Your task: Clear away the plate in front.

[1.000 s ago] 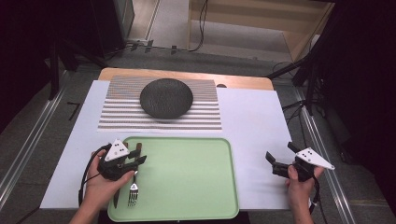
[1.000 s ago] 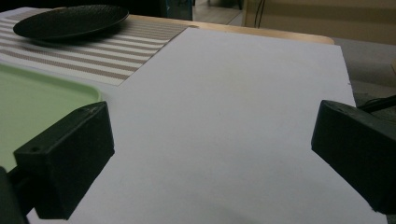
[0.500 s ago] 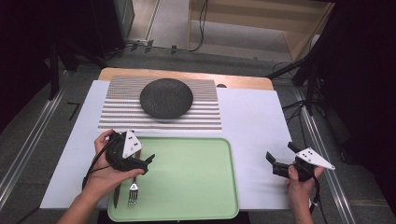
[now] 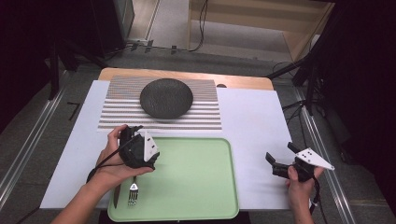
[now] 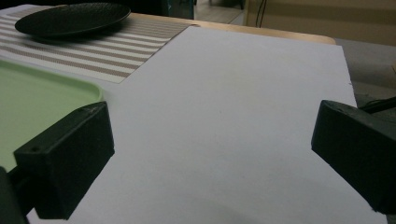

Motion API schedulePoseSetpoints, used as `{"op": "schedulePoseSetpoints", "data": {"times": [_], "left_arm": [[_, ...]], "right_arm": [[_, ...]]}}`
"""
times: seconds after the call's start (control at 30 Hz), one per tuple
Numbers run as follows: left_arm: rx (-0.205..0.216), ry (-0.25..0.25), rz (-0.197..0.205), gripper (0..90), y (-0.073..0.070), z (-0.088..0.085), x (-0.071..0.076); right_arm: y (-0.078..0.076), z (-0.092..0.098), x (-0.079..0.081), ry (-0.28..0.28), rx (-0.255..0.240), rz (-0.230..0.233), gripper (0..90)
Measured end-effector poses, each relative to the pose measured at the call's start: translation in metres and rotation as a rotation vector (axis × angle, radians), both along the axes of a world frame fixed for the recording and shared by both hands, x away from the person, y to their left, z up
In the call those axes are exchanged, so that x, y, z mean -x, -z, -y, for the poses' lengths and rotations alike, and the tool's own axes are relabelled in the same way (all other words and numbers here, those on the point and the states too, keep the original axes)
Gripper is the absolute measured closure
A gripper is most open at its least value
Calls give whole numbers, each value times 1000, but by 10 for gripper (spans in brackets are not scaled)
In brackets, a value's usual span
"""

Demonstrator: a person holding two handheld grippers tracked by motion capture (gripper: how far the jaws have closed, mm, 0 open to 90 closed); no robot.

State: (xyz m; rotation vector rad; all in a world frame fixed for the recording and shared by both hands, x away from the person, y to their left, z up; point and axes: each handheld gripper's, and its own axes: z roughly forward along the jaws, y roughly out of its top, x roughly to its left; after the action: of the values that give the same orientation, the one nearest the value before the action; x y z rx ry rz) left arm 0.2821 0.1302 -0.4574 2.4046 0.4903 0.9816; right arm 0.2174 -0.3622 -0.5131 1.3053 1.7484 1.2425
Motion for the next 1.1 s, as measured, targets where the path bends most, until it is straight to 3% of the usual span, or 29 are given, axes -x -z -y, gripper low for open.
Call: {"op": "schedulePoseSetpoints", "data": {"times": [0.3, 0.87, 1.1], "left_arm": [[-52, 10, 36, 20, -1, 6, -7], [-77, 17, 76, 154, -3, 21, -43], [-75, 20, 64, 227, 4, 27, -62]], "right_arm": [[0, 0, 0, -3, 5, 6, 0], [1, -2, 0, -7, 8, 3, 0], [1, -2, 0, -7, 7, 2, 0]]}}
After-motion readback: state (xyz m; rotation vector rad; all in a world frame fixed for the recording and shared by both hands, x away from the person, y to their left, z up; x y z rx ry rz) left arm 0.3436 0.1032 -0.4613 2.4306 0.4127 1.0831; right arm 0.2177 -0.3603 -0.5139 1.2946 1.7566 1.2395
